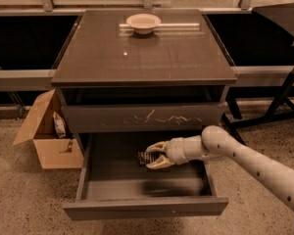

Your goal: Pick rxbar chocolate from middle drawer and place on counter

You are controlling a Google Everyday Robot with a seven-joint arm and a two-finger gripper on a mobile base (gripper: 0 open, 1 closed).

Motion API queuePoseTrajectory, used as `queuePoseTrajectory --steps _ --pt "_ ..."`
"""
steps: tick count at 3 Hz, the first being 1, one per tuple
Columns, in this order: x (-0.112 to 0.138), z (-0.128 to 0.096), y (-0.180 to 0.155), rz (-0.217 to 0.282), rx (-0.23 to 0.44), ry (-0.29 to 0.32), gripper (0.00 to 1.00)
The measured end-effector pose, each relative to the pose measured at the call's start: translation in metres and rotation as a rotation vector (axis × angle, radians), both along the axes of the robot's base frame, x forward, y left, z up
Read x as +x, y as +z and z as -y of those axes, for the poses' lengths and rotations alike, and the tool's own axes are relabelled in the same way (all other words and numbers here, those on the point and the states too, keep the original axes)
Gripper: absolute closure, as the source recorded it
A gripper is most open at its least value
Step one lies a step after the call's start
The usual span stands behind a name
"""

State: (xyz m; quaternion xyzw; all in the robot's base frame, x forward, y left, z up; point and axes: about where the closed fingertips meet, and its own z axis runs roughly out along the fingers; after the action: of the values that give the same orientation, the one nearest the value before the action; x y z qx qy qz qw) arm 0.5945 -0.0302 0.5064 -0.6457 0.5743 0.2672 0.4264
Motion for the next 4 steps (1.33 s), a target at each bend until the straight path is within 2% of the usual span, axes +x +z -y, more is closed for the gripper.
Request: queuePoseTrajectory --steps 1,3,4 --pt "-0.020 0.004 0.011 0.022 0.030 0.101 1.00" --pt "-0.023 0.000 0.024 0.039 0.050 0.121 1.00" --pt "-0.039 -0.003 0.072 0.089 0.073 0.145 1.00"
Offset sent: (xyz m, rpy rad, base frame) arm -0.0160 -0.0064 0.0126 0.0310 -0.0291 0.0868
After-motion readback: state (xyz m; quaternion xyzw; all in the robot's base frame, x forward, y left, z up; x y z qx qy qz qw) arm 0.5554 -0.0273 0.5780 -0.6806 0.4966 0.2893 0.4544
